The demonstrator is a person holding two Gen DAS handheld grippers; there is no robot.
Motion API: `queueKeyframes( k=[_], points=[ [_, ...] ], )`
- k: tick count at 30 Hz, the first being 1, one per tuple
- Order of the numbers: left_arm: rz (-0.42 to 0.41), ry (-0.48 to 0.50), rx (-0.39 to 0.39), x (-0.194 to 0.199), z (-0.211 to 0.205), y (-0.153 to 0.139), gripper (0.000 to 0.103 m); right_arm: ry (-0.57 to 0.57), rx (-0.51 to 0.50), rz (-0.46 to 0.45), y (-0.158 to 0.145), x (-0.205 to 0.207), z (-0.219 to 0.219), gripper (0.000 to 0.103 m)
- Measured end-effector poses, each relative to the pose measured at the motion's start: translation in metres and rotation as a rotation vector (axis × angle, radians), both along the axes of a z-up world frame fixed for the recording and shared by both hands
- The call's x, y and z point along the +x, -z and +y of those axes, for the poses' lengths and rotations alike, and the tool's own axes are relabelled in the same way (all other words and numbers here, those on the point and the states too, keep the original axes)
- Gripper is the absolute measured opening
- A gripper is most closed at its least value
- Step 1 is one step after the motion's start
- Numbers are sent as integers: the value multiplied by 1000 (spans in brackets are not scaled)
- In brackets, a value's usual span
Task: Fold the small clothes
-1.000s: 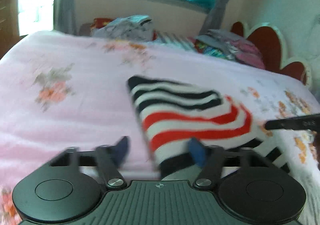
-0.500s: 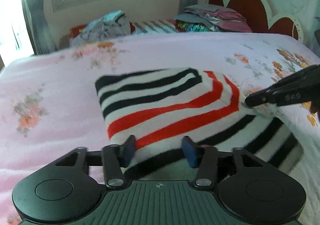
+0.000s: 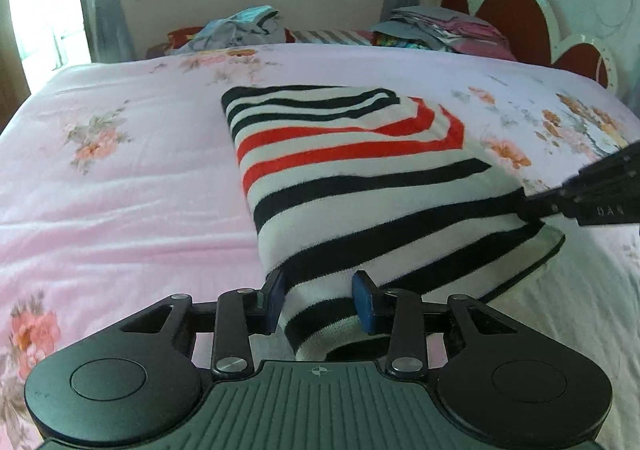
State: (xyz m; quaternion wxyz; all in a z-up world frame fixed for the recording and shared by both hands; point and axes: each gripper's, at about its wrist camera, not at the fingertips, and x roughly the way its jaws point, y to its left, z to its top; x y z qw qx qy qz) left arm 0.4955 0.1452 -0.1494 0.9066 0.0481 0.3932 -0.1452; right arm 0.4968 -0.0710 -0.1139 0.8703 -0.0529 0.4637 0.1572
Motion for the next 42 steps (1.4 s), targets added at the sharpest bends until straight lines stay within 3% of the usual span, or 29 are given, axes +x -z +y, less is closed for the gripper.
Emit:
queueKeyframes(
  k=[3,4,8,15,19,22,25,29,31,32,33,34,35,38,40,42],
  points=[
    [-6,-20,4,-2,-1,2,37,7,-9,12,4,-7,-5,0],
    [-7,-26,10,-4,-3,1,37,13,-13,15,3,-10,-7,4],
    [-8,-40,37,-11,-8,0,37,16,42,-21,-7,-31,-14,4],
    [-13,-74,70,-21,-16,-2,37,84,175,-226,-32,-52,-20,5],
    [-16,-90,80,-23,-18,-1,37,19,97,-132,-14,-40,-2,8],
    [-14,-107,87,-25,-21,0,37,67,44,-29,13,-27,-5,9],
    [-18,-120,90,-32,-22,-5,37,98,100,-32,5,-32,-13,9],
    [-47,-143,99,-59,-25,-18,37,91,98,-100,-20,-60,-19,11],
    [-60,-160,91,-77,-26,-25,41,112,85,-136,-31,-78,-24,22],
    [-63,-171,86,-85,-26,-27,49,129,87,-147,-35,-86,-28,27],
    [-71,-185,80,-94,-27,-30,76,150,89,-158,-39,-95,-32,47],
    [-94,-198,71,-104,-27,-34,98,173,81,-172,-43,-104,-37,75],
    [-128,-210,69,-115,-28,-38,103,182,71,-187,-46,-111,-40,82],
    [-174,-211,79,-142,-37,-48,103,211,28,-205,-53,-137,-47,84],
    [-181,-210,72,-158,-43,-56,103,231,13,-208,-57,-154,-51,102],
    [-193,-214,62,-174,-49,-64,103,236,-7,-190,-61,-173,-53,103]
  ],
)
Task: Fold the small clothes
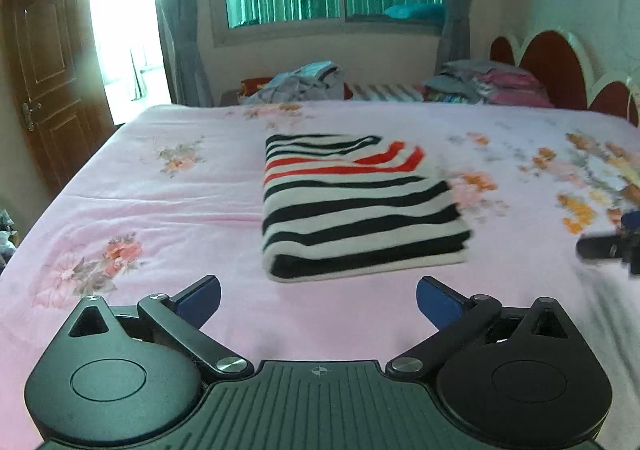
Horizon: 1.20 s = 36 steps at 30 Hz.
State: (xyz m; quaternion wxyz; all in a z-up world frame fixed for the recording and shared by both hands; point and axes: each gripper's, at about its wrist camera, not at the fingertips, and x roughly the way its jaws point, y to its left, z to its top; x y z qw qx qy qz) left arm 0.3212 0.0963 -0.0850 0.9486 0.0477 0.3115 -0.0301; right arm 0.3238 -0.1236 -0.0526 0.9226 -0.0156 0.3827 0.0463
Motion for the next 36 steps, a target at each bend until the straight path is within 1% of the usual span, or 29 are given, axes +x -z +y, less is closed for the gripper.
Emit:
queueKeyframes(
  k=[3,6,9,13,16,19,26,36],
  points=[
    [-21,2,14,-28,-11,-10,103,-14,-3,-31,-9,-33,-1,103],
    [-41,10,54,-58,-23,-18,103,-15,6,-55,-21,-64,-1,103],
    [-83,39,53,-94,-30,-31,103,-18,3,-87,-33,-97,0,103],
    [-113,45,29,-131,-32,-47,103,-2,-1,-126,-47,-133,-3,103],
    [-125,44,7,-154,-33,-56,103,12,-6,-142,-53,-152,-6,103],
    [-143,39,2,-172,-33,-62,103,20,-11,-152,-58,-167,-6,103],
    [-177,43,-9,-195,-33,-76,103,14,-5,-186,-69,-191,-2,103],
    [-198,34,-7,-205,-32,-86,103,4,-1,-222,-81,-194,1,103]
  ],
)
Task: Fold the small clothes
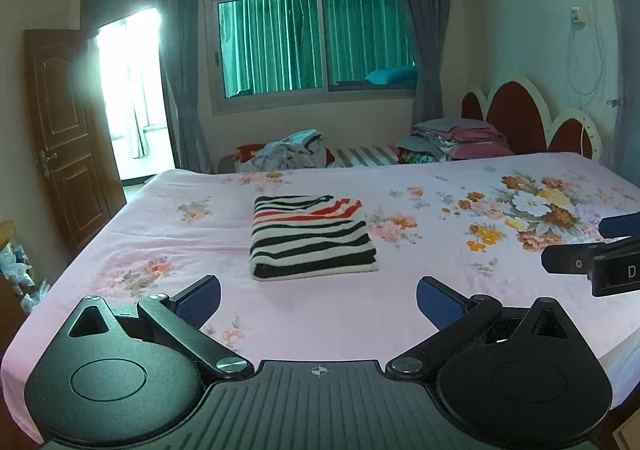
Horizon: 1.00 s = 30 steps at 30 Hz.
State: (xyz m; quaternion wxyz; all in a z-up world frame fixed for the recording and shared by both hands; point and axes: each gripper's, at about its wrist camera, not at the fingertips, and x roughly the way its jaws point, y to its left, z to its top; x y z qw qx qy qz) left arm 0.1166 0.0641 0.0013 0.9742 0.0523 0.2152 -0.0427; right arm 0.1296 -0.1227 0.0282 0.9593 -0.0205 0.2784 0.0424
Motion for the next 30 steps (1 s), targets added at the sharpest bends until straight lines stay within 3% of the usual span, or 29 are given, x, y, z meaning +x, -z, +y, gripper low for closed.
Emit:
queueKeyframes(
  k=[30],
  points=[
    [-1,6,5,9,-6,-1,103,3,6,-4,-4,2,-3,103]
  ],
)
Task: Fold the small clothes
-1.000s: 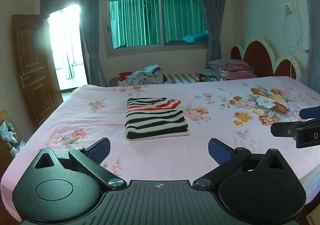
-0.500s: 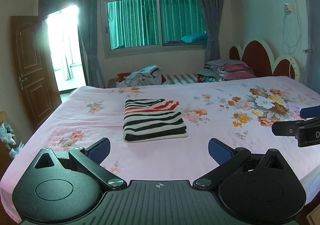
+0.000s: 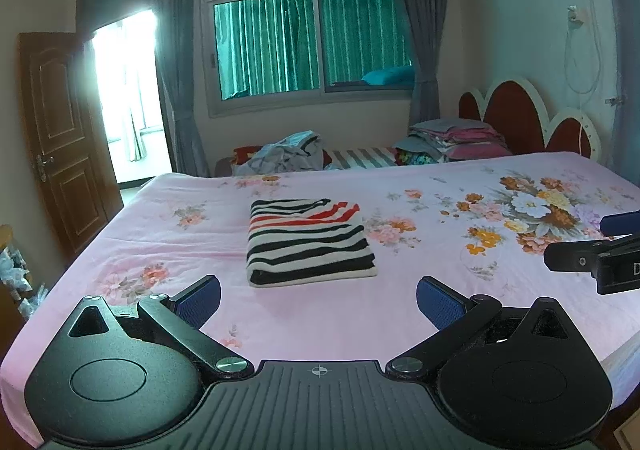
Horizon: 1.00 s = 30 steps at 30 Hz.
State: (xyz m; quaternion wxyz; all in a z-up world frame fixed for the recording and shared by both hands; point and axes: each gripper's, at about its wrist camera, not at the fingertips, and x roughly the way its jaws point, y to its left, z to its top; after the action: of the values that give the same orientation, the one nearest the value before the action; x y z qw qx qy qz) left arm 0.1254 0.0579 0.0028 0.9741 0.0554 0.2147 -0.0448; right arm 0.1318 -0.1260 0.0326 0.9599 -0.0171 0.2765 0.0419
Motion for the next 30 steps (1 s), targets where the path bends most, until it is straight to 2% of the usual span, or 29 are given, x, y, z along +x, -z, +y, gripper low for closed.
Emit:
queueKeyframes(
  k=[30],
  points=[
    [2,-7,-5,2,8,2,103,-8,-2,5,1,4,10,103]
  ],
)
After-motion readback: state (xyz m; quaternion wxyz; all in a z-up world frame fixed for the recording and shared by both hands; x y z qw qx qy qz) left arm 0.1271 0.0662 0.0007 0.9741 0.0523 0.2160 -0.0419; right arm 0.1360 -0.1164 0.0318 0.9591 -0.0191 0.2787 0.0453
